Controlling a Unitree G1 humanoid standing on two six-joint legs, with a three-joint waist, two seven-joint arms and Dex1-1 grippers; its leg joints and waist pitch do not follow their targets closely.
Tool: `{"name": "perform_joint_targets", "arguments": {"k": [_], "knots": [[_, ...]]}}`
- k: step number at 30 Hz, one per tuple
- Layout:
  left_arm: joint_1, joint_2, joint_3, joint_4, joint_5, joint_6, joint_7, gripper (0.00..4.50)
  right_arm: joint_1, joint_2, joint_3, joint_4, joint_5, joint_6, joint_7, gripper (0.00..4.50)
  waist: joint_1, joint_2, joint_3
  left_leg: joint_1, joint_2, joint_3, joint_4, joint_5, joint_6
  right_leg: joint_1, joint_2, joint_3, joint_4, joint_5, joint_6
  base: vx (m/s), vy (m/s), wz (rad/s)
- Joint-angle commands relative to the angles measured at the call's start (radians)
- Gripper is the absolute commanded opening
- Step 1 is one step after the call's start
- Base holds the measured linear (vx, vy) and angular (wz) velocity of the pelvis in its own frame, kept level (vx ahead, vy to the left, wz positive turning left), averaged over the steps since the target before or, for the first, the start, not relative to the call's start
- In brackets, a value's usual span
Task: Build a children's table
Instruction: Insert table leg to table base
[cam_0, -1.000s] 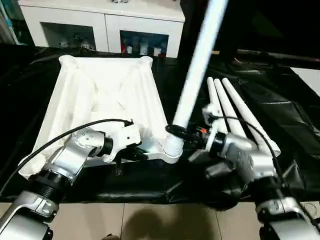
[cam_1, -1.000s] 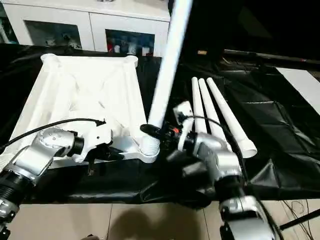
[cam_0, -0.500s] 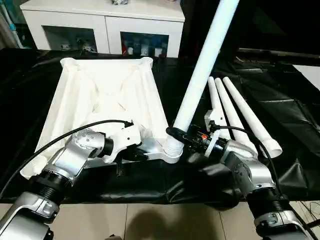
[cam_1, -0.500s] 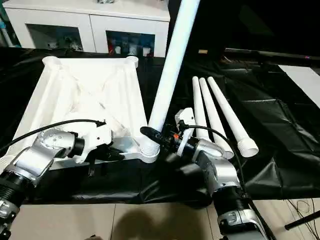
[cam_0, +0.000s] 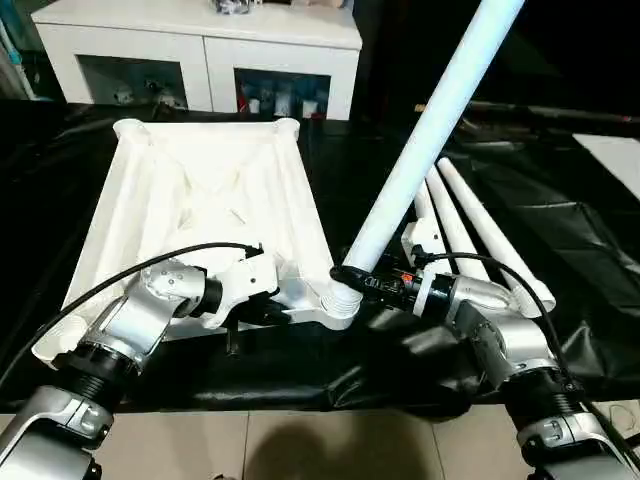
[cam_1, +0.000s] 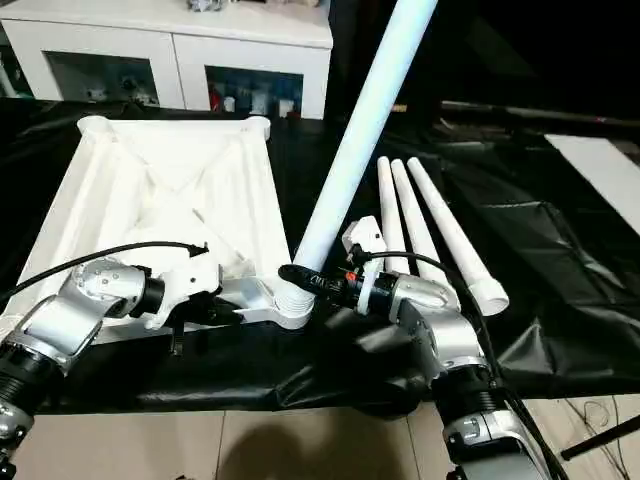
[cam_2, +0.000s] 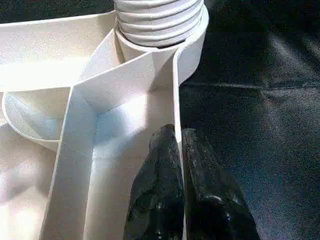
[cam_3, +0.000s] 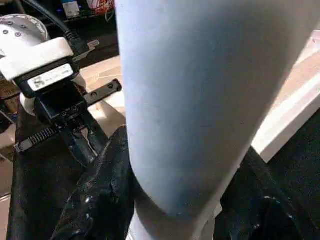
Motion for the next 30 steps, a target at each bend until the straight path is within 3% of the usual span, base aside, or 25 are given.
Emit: {"name": "perform_joint_targets", "arguments": {"k": [1,11,13,14,22,25,30], "knots": [[-0.004,0.002,-0.021,-0.015,0.024,-0.009,-0.005,0.0,0.034,-0.032,0.076,0.09,-0.095,0.059,0.013,1.85,-0.002,0.015,-0.036,0.011,0.035,-0.017,-0.088,-0.35,-0.016,0.014,-0.078,0.047,-0.101,-0.388,-0.164,0.0,0.0,0.0],[-0.014,0.018,-0.054,-0.015,0.043,-0.052,-0.055,0.0,-0.046,-0.071,0.147,0.131,-0.135,0.08,0.136,1.85,-0.01,0.0,-0.039,0.008,0.037,-0.015,-0.087,-0.326,-0.006,0.016,-0.077,0.048,-0.098,-0.351,-0.174,0.0,0.0,0.0],[-0.019,0.02,-0.065,-0.011,0.054,-0.064,-0.063,0.0,-0.064,-0.097,0.181,0.135,-0.152,0.077,0.207,1.85,-0.009,0.0,-0.041,0.007,0.037,-0.013,-0.086,-0.307,-0.003,0.016,-0.076,0.048,-0.093,-0.309,-0.185,0.0,0.0,0.0],[-0.019,0.02,-0.068,-0.012,0.056,-0.066,-0.065,0.0,-0.065,-0.102,0.188,0.135,-0.155,0.073,0.219,1.85,-0.008,-0.005,-0.041,0.008,0.037,-0.011,-0.085,-0.298,0.002,0.017,-0.076,0.048,-0.093,-0.295,-0.189,0.0,0.0,0.0],[-0.019,0.037,-0.083,-0.027,0.055,-0.071,-0.108,0.0,-0.056,-0.128,0.239,0.138,-0.179,0.033,0.319,1.85,0.003,-0.012,-0.05,0.007,0.039,-0.008,-0.085,-0.226,0.012,0.027,-0.075,0.046,-0.078,-0.142,-0.209,0.0,0.0,0.0],[-0.017,0.04,-0.083,-0.027,0.057,-0.069,-0.113,0.0,-0.05,-0.125,0.239,0.142,-0.184,0.02,0.312,1.85,0.001,-0.012,-0.048,0.009,0.039,-0.009,-0.089,-0.252,0.004,0.026,-0.073,0.045,-0.082,-0.158,-0.208,0.0,0.0,0.0],[-0.022,0.043,-0.077,-0.016,0.059,-0.066,-0.107,0.0,-0.056,-0.085,0.165,0.177,-0.154,0.0,0.216,1.85,-0.002,-0.011,-0.045,0.012,0.039,-0.014,-0.093,-0.333,-0.02,0.02,-0.077,0.047,-0.094,-0.285,-0.181,0.0,0.0,0.0]]}}
